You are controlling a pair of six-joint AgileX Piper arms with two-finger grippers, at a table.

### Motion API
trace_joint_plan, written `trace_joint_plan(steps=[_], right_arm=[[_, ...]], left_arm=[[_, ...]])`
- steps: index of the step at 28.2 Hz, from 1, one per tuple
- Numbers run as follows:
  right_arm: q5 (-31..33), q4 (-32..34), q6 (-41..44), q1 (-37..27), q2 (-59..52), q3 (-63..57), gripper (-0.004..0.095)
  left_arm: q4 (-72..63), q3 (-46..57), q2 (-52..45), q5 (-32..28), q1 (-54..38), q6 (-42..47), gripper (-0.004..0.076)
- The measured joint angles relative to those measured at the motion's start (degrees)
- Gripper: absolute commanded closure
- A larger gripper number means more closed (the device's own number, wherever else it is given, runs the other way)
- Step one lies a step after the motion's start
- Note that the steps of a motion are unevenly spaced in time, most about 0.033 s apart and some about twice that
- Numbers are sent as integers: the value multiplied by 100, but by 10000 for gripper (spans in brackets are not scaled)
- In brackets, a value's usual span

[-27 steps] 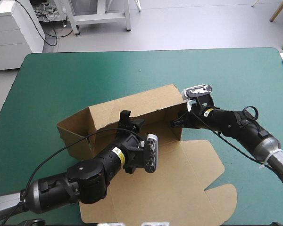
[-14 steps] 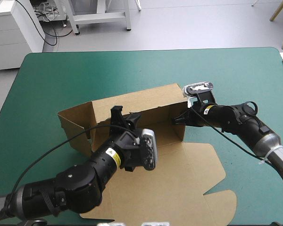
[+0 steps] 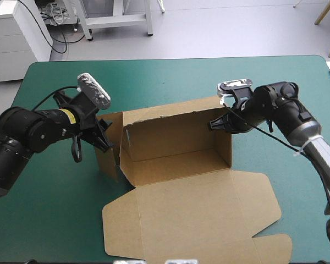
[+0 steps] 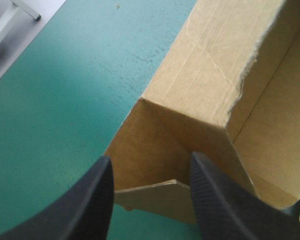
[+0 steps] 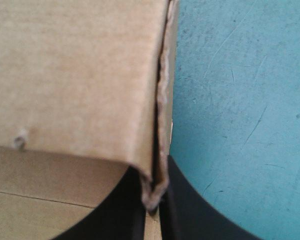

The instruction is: Fold the box

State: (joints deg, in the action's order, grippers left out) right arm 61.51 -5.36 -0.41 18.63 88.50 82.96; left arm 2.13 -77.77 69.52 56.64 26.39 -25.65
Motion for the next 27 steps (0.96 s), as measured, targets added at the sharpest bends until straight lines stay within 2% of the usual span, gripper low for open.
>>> trace_joint_plan(steps=[4,10,15,18,23,25,27], right_arm=[[309,124,0,-23,583,726,928],[95,175,0,-60,1273,1338,929],[-253,219,-45,-63,1826,1692,928],[-514,236,-67,-67,2122,1781,928],[-286,301,-110,-82,2439,1803,928],[-278,310,-176,-82,2456,1815,928],[-278,310,-220,-82,2456,1815,927]], left_arm=[[-1026,0,-2,-7,-1120,-24,387],[-1657,282,-142,249,-1689,-2,387],[-1753,1393,-717,139,-1704,-2,388],[-1766,2307,-1306,-212,-1704,-2,405],[-1763,3552,-2536,-689,-1704,-2,493],[-1692,3948,-3064,-743,-1704,-2,565],[-1614,4234,-3503,-763,-1704,24,669]])
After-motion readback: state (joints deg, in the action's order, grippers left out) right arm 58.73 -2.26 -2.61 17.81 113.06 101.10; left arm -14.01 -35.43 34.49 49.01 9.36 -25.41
